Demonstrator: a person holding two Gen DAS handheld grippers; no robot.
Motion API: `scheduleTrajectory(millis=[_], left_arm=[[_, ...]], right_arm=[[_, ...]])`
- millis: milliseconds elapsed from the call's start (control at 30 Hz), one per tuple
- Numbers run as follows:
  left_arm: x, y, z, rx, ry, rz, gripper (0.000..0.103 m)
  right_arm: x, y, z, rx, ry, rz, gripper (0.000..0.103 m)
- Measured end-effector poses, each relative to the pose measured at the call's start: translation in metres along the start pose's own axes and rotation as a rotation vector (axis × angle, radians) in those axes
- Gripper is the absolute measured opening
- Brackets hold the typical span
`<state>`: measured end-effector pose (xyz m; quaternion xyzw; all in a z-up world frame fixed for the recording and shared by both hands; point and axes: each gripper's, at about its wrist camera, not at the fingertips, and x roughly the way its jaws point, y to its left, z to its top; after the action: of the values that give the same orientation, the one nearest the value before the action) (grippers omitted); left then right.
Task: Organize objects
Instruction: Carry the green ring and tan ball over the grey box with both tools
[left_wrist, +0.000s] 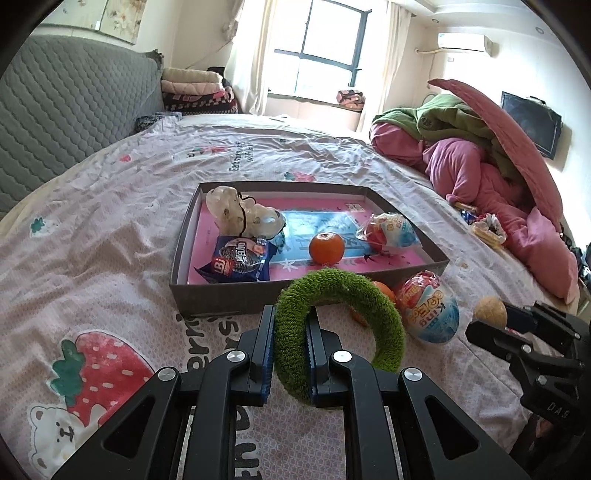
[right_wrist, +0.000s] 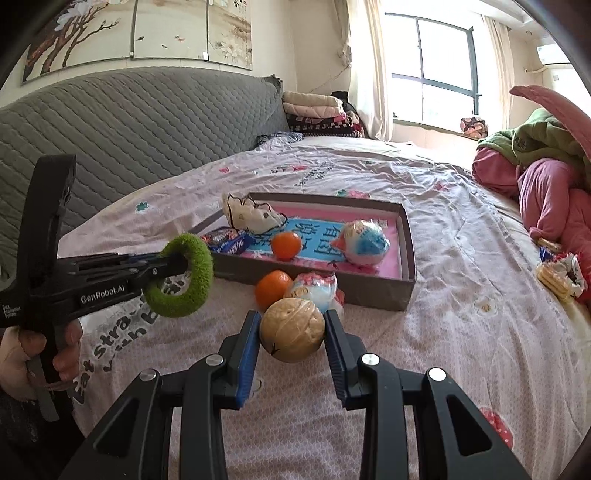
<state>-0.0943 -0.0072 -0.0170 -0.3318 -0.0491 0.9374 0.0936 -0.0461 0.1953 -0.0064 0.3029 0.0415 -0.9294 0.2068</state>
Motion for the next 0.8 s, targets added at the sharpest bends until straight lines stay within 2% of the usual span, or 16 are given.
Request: scheduleTrajectory(millis=[467, 800], left_arm=[[0.0, 0.0, 0.019, 0.002, -0.019, 0.004, 0.014], [0.006, -0.001, 0.046, 0.036, -0.043, 0.01, 0.015]], right_arm=[[0.006, -0.004, 0.03, -0.022, -0.047, 0.001, 0.035], [0.021, -0.01, 0.051, -0.041, -0.059, 0.006, 0.035]])
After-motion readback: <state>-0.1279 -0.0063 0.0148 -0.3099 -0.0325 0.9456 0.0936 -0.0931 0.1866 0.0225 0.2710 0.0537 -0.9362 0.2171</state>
